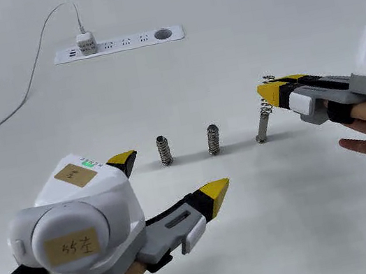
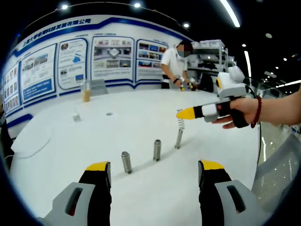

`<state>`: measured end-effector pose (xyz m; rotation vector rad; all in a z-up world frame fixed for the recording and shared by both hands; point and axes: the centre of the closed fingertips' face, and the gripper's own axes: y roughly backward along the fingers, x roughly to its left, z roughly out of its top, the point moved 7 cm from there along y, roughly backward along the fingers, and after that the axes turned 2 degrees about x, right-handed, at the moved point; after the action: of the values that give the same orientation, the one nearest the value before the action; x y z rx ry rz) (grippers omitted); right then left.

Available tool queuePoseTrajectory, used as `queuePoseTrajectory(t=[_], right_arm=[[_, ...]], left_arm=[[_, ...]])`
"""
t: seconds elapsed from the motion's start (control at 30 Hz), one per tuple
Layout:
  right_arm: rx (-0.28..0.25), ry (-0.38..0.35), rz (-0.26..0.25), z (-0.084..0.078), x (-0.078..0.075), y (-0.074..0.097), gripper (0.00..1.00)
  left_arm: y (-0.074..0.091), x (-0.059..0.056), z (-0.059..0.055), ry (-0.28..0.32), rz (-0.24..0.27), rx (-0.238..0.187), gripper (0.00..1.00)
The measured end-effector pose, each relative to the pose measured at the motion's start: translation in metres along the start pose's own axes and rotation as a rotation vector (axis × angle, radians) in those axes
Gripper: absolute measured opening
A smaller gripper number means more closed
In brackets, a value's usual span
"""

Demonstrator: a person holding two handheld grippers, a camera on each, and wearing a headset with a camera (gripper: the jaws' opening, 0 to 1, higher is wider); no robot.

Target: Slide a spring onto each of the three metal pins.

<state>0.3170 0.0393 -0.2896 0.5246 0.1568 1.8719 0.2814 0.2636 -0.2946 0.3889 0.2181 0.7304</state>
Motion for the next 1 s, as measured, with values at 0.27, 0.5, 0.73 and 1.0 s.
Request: queuePoseTrajectory(t=[0.27,0.5,0.73,1.0], right_arm=[[0.008,0.065,-0.008,-0.004,0.003,0.002,0.12],[0.019,0.154,-0.01,-0.008,0.009,0.002,0.12],[0.028,0.213,-0.023,-0.008,0.012,0.001,0.12],[0.062,0.268,-0.061,-0.014,0.014,0.002,0.12]], left_arm=[[0.002,0.001,-0.003,0.013,0.007,0.009,0.78],[0.003,0.002,-0.002,0.015,0.011,0.006,0.77],[0.003,0.001,-0.003,0.011,0.008,0.006,0.76],[0.004,0.002,-0.001,0.007,0.01,-0.004,0.74]])
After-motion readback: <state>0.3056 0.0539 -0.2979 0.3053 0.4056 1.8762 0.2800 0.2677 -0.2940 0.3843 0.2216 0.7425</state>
